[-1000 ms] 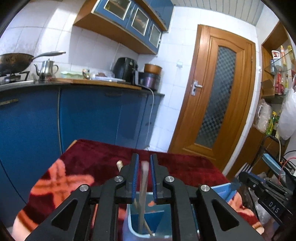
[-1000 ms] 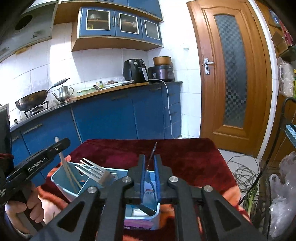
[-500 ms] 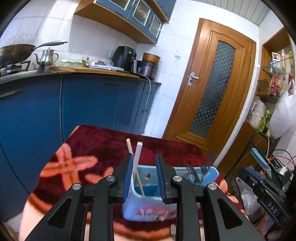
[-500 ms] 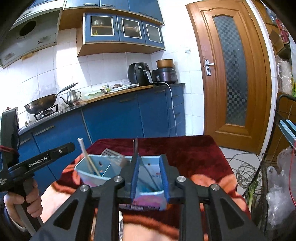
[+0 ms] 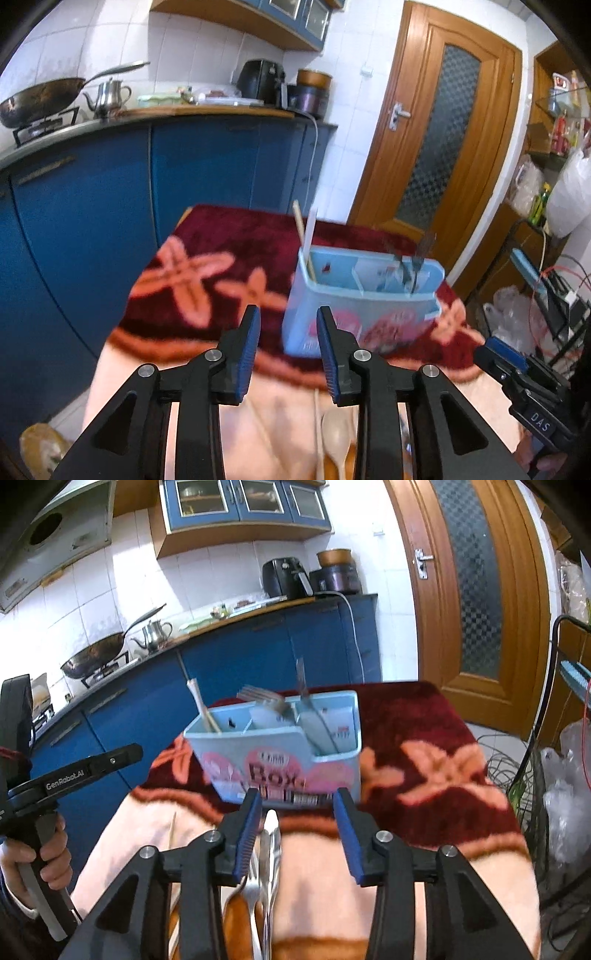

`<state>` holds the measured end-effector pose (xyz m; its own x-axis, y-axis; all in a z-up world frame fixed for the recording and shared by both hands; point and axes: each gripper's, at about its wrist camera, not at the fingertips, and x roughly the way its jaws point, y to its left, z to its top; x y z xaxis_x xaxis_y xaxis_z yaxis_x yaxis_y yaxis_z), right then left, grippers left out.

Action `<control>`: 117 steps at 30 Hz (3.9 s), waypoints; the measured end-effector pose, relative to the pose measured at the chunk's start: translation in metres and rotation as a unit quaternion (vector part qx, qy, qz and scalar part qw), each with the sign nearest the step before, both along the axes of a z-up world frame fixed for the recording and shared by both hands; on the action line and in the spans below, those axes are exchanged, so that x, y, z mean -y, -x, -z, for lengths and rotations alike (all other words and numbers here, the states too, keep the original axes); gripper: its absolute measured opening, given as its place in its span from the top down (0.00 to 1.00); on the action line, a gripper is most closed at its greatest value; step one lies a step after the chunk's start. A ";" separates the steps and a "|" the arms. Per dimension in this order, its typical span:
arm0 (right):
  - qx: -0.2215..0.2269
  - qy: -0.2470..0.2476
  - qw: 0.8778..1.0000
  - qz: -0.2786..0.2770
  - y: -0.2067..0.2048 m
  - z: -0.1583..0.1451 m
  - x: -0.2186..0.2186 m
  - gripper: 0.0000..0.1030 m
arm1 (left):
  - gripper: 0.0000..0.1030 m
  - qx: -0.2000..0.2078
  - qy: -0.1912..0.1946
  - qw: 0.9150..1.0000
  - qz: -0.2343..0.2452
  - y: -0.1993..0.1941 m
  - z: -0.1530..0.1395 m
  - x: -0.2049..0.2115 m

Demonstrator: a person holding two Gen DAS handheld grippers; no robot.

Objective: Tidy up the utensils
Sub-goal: 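Move both open tools back over the remaining utensils, then grasp a wooden chopstick with the left tool while the right tool grasps a silver knife, then carry the chopstick and knife up toward the blue caddy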

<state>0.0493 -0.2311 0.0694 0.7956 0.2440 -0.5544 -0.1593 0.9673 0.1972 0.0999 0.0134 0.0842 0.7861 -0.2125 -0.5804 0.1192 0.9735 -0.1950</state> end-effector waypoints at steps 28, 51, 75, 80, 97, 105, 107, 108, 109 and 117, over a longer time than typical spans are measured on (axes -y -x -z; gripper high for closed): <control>-0.094 -0.025 0.995 0.001 0.016 0.063 0.013 0.46 | 0.68 -0.164 -0.041 0.986 -0.010 0.006 0.098 -0.001; -0.128 -0.005 0.991 -0.027 0.007 0.070 0.004 0.44 | 0.91 -0.147 -0.006 0.989 -0.010 0.009 0.101 -0.010; -0.207 0.088 0.968 -0.109 -0.037 0.073 -0.047 0.59 | 0.96 -0.079 0.065 0.995 0.006 0.032 0.080 -0.034; -0.215 0.087 0.967 -0.109 -0.050 0.072 -0.048 0.77 | 0.96 -0.066 0.060 0.996 0.011 0.034 0.074 -0.031; -0.061 -0.048 0.992 -0.101 -0.009 0.039 -0.007 0.79 | 0.96 0.021 0.062 0.997 0.046 0.042 0.036 -0.009; 0.006 -0.054 0.995 -0.079 -0.003 0.018 0.002 0.79 | 0.96 0.070 0.055 0.994 0.061 0.021 0.007 0.010; 0.014 -0.055 0.996 -0.074 -0.002 0.014 0.005 0.79 | 0.96 0.079 0.050 0.994 0.060 0.015 0.001 0.016; 0.018 -0.056 0.996 -0.073 -0.002 0.011 0.007 0.79 | 0.96 0.084 0.047 0.994 0.059 0.011 -0.003 0.018; 0.021 -0.058 0.996 -0.070 -0.004 0.009 0.008 0.79 | 0.96 0.087 0.047 0.993 0.058 0.009 -0.004 0.019; 0.055 -0.068 0.995 -0.047 -0.013 -0.010 0.023 0.79 | 0.96 0.130 0.036 0.990 0.048 -0.022 -0.031 0.031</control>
